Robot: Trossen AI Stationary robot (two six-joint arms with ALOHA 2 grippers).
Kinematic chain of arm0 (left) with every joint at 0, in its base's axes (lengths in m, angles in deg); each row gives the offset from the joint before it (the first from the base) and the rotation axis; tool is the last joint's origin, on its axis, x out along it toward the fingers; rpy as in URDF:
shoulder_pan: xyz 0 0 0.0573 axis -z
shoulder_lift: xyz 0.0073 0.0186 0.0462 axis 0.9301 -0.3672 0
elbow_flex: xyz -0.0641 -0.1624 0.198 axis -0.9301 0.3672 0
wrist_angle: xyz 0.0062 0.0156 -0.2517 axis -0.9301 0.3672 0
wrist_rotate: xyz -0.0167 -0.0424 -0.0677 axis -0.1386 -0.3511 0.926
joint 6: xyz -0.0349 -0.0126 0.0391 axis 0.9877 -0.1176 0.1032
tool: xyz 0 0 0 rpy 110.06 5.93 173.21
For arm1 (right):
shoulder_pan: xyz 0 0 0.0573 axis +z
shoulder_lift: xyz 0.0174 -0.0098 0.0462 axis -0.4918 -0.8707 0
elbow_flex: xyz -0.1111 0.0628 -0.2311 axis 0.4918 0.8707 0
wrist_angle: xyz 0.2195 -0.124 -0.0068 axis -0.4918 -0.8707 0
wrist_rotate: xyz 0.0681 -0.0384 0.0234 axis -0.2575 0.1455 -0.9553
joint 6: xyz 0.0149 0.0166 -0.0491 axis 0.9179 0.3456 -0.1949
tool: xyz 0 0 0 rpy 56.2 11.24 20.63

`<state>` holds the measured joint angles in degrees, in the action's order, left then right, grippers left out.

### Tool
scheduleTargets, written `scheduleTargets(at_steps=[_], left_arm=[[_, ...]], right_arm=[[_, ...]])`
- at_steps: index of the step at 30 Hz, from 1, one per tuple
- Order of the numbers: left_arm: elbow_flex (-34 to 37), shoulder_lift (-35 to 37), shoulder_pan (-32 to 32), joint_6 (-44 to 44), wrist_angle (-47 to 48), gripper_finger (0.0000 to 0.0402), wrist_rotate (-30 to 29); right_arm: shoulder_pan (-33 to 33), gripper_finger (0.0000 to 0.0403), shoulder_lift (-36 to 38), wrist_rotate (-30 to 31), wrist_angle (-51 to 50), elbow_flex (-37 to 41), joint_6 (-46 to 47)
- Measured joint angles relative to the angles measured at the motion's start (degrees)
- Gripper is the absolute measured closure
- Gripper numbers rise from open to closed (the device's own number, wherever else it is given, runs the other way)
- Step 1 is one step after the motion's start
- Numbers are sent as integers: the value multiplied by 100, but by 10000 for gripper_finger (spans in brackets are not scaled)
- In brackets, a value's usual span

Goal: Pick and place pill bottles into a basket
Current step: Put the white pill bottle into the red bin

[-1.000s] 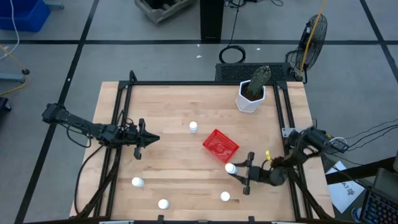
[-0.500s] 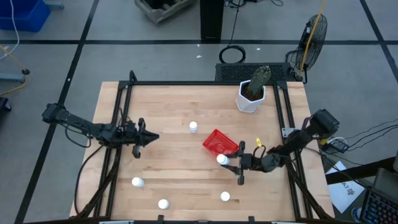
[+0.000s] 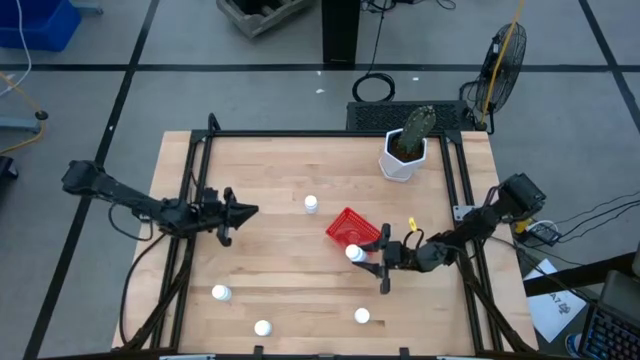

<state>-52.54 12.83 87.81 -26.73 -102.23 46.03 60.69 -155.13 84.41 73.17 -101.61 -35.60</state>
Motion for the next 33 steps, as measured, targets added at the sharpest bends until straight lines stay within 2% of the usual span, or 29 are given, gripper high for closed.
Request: scheduleTargets(at_steps=[4,6,9,14,17,21,26,33], left_arm=[[-616,-1254,0,-77,-601,369,368],[-1211,-2018,0,-223,-630,369,571],[-2213,-3172,-1,-128,-620,369,577],[-3664,-4456,-245,-46,-283,369,685],[-4314,-4749,-354,281,683,369,770],[-4785,-4916,-554,820,1895,368,708],[-4836,-5241,-495,483,1412,345,1003],[-4836,-5584,-417,529,824,225,957]], right_arm=[[-221,246,0,-250,42,-2,21],[-333,244,0,-302,-8,-53,83],[-459,245,-1,-440,-140,-136,-2],[-482,243,0,-433,-80,-164,-239],[-479,244,1,-432,-14,-164,-299],[-449,246,33,-430,40,-164,-374],[-453,241,131,-418,27,-162,-387],[-466,243,304,-303,19,-153,-536]])
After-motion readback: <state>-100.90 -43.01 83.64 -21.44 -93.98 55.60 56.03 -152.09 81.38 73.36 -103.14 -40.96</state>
